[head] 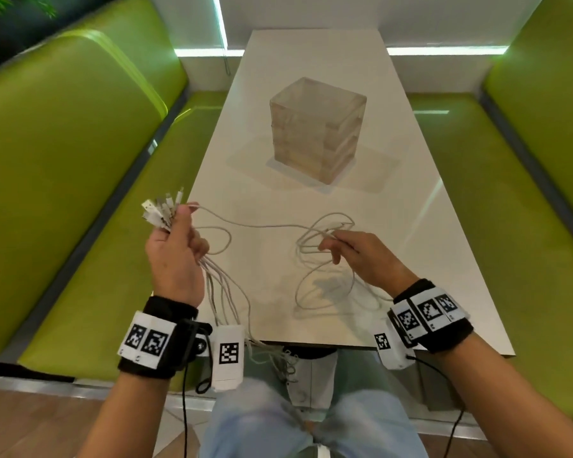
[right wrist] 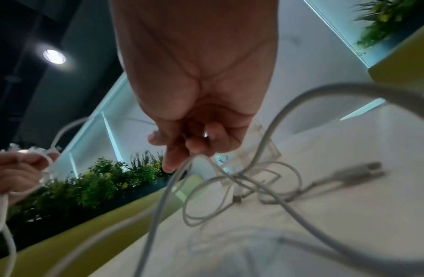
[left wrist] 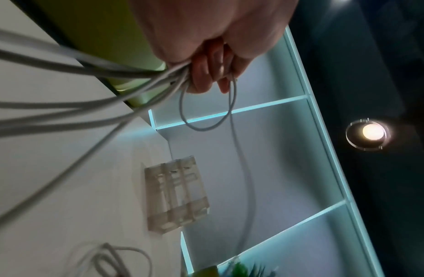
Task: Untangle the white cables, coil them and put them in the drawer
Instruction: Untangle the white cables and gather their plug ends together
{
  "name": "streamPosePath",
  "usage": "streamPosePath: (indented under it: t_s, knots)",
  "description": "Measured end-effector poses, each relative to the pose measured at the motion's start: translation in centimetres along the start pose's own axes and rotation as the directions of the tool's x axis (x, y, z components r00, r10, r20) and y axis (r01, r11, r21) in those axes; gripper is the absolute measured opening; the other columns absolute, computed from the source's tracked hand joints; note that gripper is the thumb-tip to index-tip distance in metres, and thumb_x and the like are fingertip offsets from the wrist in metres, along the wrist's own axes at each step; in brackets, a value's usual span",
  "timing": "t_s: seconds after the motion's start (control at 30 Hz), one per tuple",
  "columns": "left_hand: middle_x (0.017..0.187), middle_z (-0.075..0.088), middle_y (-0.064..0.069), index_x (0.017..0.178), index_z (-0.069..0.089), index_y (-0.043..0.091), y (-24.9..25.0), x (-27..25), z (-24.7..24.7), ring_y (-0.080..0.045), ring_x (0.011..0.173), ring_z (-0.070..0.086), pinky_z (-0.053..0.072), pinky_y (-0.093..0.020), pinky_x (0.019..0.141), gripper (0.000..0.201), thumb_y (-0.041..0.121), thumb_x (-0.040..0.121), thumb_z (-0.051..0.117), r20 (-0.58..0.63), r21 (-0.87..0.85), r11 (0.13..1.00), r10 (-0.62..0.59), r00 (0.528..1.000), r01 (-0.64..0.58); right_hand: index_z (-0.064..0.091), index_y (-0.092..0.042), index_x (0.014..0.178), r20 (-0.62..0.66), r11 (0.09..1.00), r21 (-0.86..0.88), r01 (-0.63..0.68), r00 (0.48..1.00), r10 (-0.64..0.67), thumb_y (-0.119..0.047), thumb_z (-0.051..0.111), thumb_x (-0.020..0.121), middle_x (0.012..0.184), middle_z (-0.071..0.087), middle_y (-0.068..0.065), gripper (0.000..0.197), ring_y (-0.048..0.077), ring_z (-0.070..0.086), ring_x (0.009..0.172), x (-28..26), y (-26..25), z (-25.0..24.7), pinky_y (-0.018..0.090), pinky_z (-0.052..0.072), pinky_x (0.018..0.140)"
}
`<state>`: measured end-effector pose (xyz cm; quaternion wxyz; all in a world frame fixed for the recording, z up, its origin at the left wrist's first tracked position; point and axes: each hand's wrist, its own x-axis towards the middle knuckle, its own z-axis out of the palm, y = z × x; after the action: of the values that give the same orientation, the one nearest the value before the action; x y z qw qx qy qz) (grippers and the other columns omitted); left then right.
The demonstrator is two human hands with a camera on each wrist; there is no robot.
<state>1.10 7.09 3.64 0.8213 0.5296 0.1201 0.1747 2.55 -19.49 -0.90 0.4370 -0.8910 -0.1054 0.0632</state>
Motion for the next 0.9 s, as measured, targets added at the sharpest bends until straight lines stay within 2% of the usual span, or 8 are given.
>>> streamPosePath:
  t_s: [0.17, 0.3, 0.4, 0.5, 0.6, 0.73, 0.8, 0.9]
  knots:
    - [0.051, 0.037, 0.010, 0.094, 0.070, 0.013, -2.6, -3.1, 2.2, -0.006, 0.046, 0.029, 0.028, -0.021, 0.045, 0.022, 0.032, 0.090, 0.058, 0.258, 0.304, 0.952, -0.106, 0.960, 0.023, 0.072, -0.018, 0.090, -0.009, 0.982, -0.082, 0.168, 0.986, -0.169, -0.020, 0.051, 0.095, 0.090, 0.072, -0.013, 0.022, 0.008, 0.066, 0.088, -0.1, -3.7, 0.5, 0.027, 0.048, 0.079]
    - [0.060, 0.052, 0.003, 0.093, 0.072, 0.016, -3.7, -5.5, 4.2, -0.010, 0.053, 0.036, 0.031, -0.021, 0.049, 0.011, 0.014, 0.088, 0.063, 0.404, 0.369, 0.930, -0.163, 0.900, 0.003, 0.064, -0.014, 0.080, 0.120, 0.914, -0.338, 0.223, 0.974, -0.193, -0.024, 0.046, 0.094, 0.088, 0.072, 0.002, 0.024, 0.022, 0.064, 0.082, -0.3, -6.1, 1.1, 0.033, 0.044, 0.066]
    - [0.060, 0.062, 0.012, 0.092, 0.069, 0.007, -3.5, -6.2, 4.7, 0.000, 0.053, 0.050, 0.039, -0.012, 0.052, 0.010, 0.005, 0.088, 0.060, 0.437, 0.334, 0.942, -0.120, 0.891, -0.036, 0.066, -0.009, 0.089, 0.187, 0.897, -0.379, 0.228, 0.968, -0.167, -0.026, 0.045, 0.095, 0.086, 0.069, 0.012, 0.028, 0.029, 0.061, 0.079, -0.5, -7.0, 1.3, 0.037, 0.047, 0.064]
    - [0.053, 0.059, 0.012, 0.083, 0.065, 0.004, -2.8, -5.6, 4.2, 0.002, 0.048, 0.048, 0.038, -0.011, 0.048, 0.008, 0.000, 0.088, 0.058, 0.342, 0.255, 0.966, -0.041, 0.939, -0.051, 0.068, -0.013, 0.083, 0.235, 0.933, -0.295, 0.207, 0.962, -0.139, -0.033, 0.048, 0.095, 0.075, 0.066, 0.002, 0.030, 0.019, 0.059, 0.070, -0.5, -6.8, 1.1, 0.035, 0.043, 0.062]
    - [0.062, 0.055, 0.008, 0.077, 0.068, 0.017, -1.8, -3.8, 2.9, -0.004, 0.047, 0.037, 0.032, -0.016, 0.045, 0.008, 0.016, 0.084, 0.065, 0.205, 0.165, 0.984, 0.033, 0.978, -0.068, 0.064, -0.021, 0.075, 0.256, 0.948, -0.304, 0.095, 0.966, -0.014, -0.032, 0.053, 0.092, 0.062, 0.056, -0.010, 0.023, 0.008, 0.051, 0.059, -0.3, -4.9, 0.7, 0.030, 0.035, 0.058]
    - [0.064, 0.057, 0.009, 0.082, 0.061, 0.016, -0.1, -1.2, 0.6, -0.003, 0.045, 0.030, 0.030, -0.018, 0.044, 0.006, 0.018, 0.088, 0.063, 0.028, 0.014, 0.995, 0.103, 0.994, -0.103, 0.065, -0.016, 0.076, 0.257, 0.907, -0.422, -0.014, 0.957, 0.135, -0.032, 0.057, 0.089, 0.070, 0.066, -0.001, 0.022, 0.017, 0.060, 0.068, 0.1, -1.6, -0.5, 0.032, 0.040, 0.061]
    - [0.054, 0.050, 0.012, 0.084, 0.058, 0.012, 0.6, -0.1, -0.5, -0.005, 0.045, 0.026, 0.027, -0.020, 0.044, 0.010, 0.016, 0.093, 0.058, -0.055, -0.020, 0.992, 0.120, 0.991, -0.121, 0.064, -0.021, 0.074, 0.232, 0.944, -0.328, -0.036, 0.966, 0.117, -0.022, 0.058, 0.089, 0.068, 0.065, -0.005, 0.016, 0.014, 0.061, 0.069, -0.1, -0.7, -1.2, 0.032, 0.045, 0.068]
    - [0.051, 0.047, 0.014, 0.079, 0.062, 0.016, 0.6, 0.1, -0.7, -0.005, 0.045, 0.025, 0.025, -0.020, 0.043, 0.017, 0.013, 0.094, 0.056, -0.051, 0.012, 0.996, 0.086, 0.995, -0.086, 0.061, -0.020, 0.090, 0.113, 0.999, -0.035, 0.028, 0.993, -0.024, -0.020, 0.062, 0.089, 0.063, 0.058, -0.006, 0.001, 0.005, 0.051, 0.058, -1.0, -1.7, -1.9, 0.020, 0.041, 0.064]
